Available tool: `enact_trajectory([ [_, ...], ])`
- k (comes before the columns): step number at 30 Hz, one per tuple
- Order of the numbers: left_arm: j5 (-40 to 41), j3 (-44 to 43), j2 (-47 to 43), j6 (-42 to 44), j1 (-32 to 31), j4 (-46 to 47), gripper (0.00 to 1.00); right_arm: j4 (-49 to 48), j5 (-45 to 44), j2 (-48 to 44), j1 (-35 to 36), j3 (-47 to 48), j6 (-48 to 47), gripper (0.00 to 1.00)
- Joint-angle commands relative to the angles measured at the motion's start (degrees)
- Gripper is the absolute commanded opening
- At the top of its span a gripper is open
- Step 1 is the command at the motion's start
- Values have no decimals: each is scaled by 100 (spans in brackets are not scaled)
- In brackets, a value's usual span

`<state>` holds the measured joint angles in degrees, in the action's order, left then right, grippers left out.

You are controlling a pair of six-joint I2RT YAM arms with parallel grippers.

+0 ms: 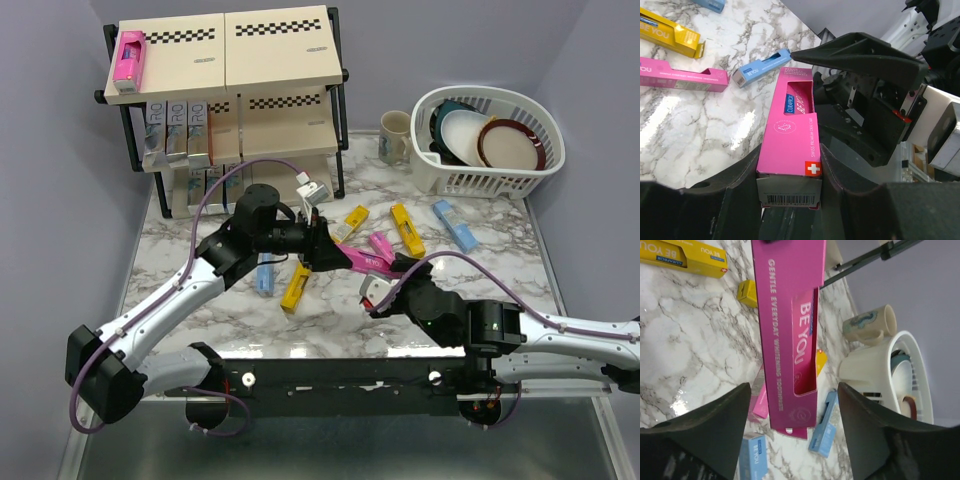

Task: Place and organize the toothpastes onto the shelf
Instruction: Pick up the toothpaste from the center of the board.

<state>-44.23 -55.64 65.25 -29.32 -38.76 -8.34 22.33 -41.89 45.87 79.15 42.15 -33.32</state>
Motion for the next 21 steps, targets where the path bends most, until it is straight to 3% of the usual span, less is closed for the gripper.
enact_trajectory([
  [1,458,-395,-311,576,-35,-378,31,-106,-74,-16,30,12,422,83],
  [9,2283,-1430,-636,1463,-35,-1406,31,-26,-547,-543,39,-66,1563,99],
  [17,3771,-2705,-637,2149,-26,-1776,31,-527,-829,-1475,30,-427,2137,100],
  [21,4684,-3400,-347,2386,-17,-1952,31,-299,-1041,-1651,30,-374,2452,100],
])
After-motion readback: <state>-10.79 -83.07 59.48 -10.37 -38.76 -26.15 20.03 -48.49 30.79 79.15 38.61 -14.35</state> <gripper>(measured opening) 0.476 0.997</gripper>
